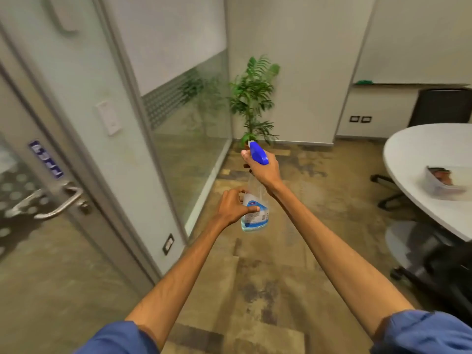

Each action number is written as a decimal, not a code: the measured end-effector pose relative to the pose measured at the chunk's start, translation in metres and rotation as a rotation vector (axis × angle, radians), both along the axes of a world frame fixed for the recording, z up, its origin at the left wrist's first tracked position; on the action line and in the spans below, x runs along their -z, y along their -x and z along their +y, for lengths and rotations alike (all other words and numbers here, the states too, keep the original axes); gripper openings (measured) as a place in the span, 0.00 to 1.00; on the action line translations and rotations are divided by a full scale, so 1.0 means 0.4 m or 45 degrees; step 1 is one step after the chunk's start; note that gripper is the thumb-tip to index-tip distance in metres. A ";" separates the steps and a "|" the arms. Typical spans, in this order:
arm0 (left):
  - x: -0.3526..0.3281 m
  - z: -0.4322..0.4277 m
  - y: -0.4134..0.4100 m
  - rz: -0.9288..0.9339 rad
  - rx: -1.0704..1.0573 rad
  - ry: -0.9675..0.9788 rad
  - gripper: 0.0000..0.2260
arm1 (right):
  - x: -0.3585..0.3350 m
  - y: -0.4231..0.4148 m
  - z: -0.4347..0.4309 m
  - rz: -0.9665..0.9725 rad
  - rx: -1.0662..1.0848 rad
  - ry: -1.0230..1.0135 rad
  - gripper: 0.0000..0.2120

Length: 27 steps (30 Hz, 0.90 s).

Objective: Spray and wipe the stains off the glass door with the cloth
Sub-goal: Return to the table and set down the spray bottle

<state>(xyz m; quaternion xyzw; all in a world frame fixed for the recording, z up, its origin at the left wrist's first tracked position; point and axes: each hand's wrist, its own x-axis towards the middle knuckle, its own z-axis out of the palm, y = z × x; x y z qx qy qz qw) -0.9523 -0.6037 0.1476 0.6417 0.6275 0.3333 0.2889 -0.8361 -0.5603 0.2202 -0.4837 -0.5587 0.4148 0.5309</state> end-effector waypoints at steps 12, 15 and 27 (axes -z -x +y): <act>0.045 0.220 -0.594 -0.119 0.147 0.051 0.26 | 0.009 -0.629 0.177 -0.207 -0.013 0.164 0.24; 0.054 0.270 -0.725 -0.127 0.207 0.073 0.26 | 0.009 -0.784 0.206 -0.361 0.002 0.176 0.31; 0.128 0.540 -1.187 -0.180 0.504 0.160 0.24 | 0.054 -1.283 0.380 -0.690 0.342 0.412 0.23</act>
